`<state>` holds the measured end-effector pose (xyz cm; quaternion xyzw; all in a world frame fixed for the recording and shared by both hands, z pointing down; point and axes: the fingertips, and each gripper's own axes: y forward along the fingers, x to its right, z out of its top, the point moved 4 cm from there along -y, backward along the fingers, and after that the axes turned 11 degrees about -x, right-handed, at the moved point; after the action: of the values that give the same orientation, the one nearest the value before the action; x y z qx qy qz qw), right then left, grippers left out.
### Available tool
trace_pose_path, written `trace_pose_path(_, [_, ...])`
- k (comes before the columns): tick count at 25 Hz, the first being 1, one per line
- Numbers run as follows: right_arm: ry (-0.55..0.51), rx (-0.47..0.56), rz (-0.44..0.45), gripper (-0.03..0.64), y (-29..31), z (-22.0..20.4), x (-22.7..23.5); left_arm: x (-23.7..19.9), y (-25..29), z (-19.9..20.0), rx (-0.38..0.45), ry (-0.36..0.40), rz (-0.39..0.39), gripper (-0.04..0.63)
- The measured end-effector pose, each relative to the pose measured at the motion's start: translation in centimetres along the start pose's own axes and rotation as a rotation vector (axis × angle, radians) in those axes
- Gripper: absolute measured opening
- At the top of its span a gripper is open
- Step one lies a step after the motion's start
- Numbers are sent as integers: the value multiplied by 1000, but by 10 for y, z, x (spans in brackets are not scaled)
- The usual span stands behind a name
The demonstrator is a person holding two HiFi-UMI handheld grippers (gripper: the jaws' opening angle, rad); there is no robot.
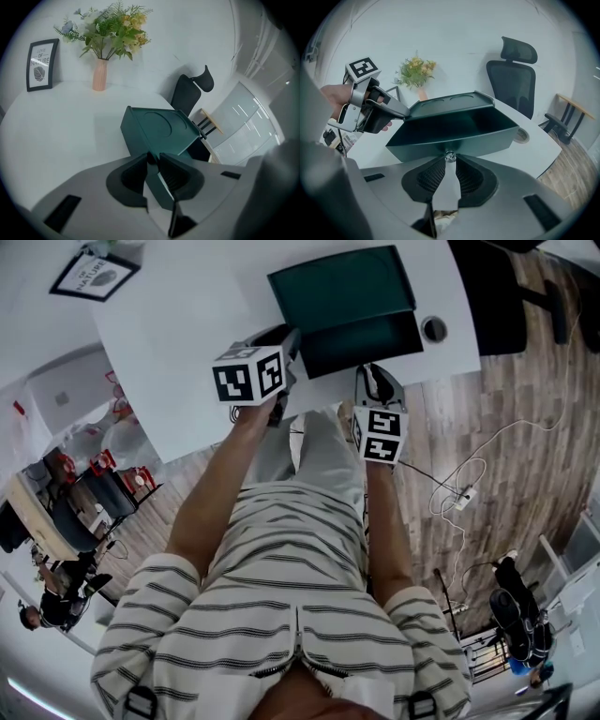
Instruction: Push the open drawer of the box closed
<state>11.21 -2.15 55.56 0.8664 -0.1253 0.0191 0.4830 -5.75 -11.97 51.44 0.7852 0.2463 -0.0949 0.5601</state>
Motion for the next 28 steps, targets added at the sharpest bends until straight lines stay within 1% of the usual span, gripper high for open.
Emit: trace_pose_path(28, [-21, -1, 19, 81, 22, 25, -1, -4, 1, -1, -11, -15, -18, 86])
